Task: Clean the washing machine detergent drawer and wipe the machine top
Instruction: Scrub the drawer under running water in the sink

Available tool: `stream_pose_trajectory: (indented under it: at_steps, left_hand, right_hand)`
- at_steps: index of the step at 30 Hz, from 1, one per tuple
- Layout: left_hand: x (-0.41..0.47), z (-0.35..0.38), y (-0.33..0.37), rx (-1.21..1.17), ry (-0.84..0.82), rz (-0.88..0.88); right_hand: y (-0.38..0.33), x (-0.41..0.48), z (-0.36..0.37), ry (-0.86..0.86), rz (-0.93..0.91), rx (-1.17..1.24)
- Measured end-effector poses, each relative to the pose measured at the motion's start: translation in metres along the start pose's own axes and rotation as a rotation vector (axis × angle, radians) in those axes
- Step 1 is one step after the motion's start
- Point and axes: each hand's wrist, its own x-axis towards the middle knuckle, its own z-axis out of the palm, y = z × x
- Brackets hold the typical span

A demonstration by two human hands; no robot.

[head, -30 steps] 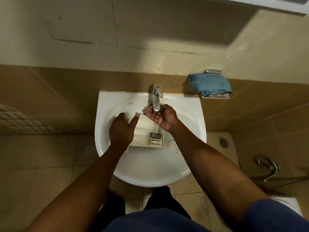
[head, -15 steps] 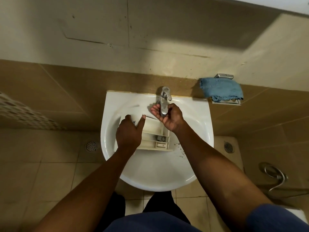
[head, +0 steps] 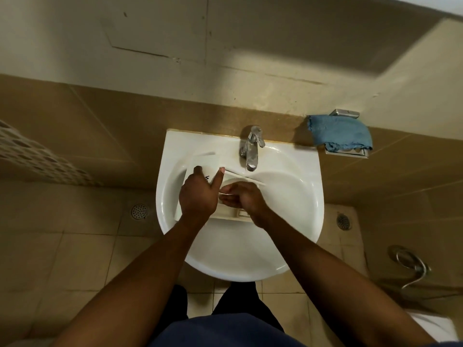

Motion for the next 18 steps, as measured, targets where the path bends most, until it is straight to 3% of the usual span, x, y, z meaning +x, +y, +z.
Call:
stream_pose_trajectory:
  at_steps: [3, 5, 8, 10, 13, 15, 18]
  left_hand:
    - [0.0, 0.0, 0.0, 0.015, 0.013, 0.006]
    - [0.0, 0.0, 0.0, 0.031, 0.025, 0.015]
    - [-0.001, 0.0, -0.001, 0.036, 0.034, 0.018]
    - [-0.001, 0.0, 0.0, 0.039, 0.035, 0.015]
    - [-0.001, 0.0, 0.0, 0.034, 0.027, 0.007]
    - [-0.002, 0.0, 0.0, 0.032, 0.025, 0.005]
    - [-0.002, 0.0, 0.001, 0.041, 0.037, 0.025]
  right_hand:
    - [0.03, -0.002, -0.016, -0.091, -0.427, -0.607]
    - [0.046, -0.001, -0.035, -0.202, -0.488, -0.863]
    - [0.054, 0.0, -0.054, -0.199, -0.535, -1.136]
    - [0.048, -0.001, -0.055, -0.131, -0.588, -1.07]
    - [0.037, 0.012, -0.06, 0.226, -0.641, -0.774]
    - [0.031, 0.029, -0.068, 0.407, -0.441, -0.63]
    - [0.025, 0.045, -0.067, 0.353, -0.035, -0.322]
